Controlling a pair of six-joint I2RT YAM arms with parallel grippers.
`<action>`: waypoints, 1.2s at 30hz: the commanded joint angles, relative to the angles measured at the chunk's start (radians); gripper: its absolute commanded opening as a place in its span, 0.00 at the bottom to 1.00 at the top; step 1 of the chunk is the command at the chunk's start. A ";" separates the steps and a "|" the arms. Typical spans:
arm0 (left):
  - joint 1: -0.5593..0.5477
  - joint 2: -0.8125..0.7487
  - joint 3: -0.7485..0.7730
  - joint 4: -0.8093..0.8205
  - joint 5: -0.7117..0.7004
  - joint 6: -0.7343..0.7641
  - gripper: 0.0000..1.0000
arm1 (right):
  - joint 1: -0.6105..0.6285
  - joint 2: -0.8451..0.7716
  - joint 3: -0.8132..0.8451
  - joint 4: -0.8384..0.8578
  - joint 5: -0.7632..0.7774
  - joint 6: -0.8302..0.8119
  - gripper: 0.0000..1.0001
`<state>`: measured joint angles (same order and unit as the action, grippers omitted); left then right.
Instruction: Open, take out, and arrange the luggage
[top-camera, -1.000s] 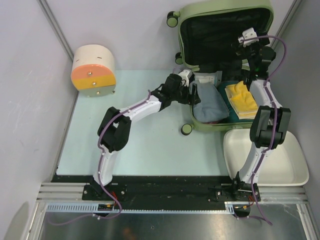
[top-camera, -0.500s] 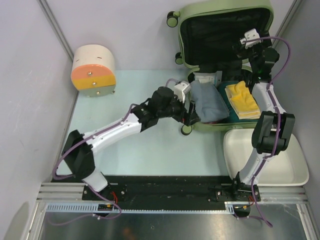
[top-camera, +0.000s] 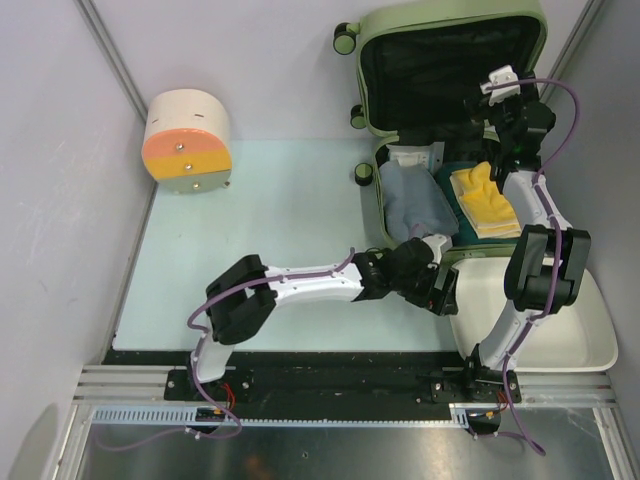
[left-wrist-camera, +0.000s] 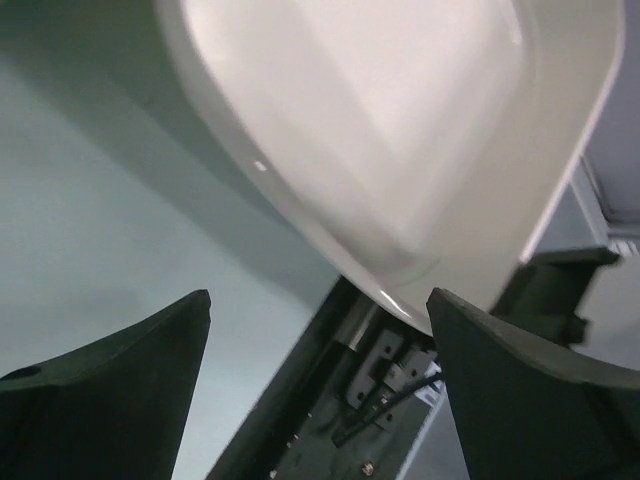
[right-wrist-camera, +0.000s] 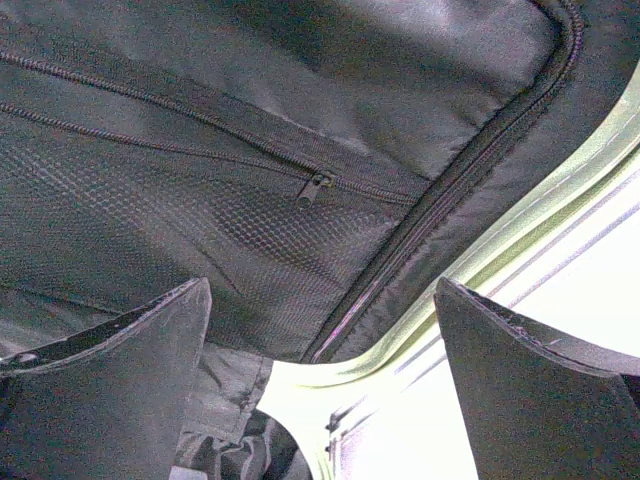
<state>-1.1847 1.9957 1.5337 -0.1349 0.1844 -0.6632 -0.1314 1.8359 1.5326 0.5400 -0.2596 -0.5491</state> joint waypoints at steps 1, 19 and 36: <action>0.020 0.008 0.057 0.003 -0.085 -0.061 0.94 | 0.009 -0.053 -0.026 0.029 -0.016 0.008 1.00; 0.359 -0.195 0.045 -0.072 -0.227 0.203 0.89 | -0.054 -0.063 -0.037 -0.031 -0.099 0.012 1.00; 0.488 0.222 0.419 -0.069 -0.194 0.206 0.89 | 0.065 0.023 0.066 0.064 -0.009 0.009 1.00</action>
<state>-0.7036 2.1380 1.8545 -0.2050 -0.0139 -0.4694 -0.0765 1.8355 1.5284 0.5323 -0.3077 -0.5488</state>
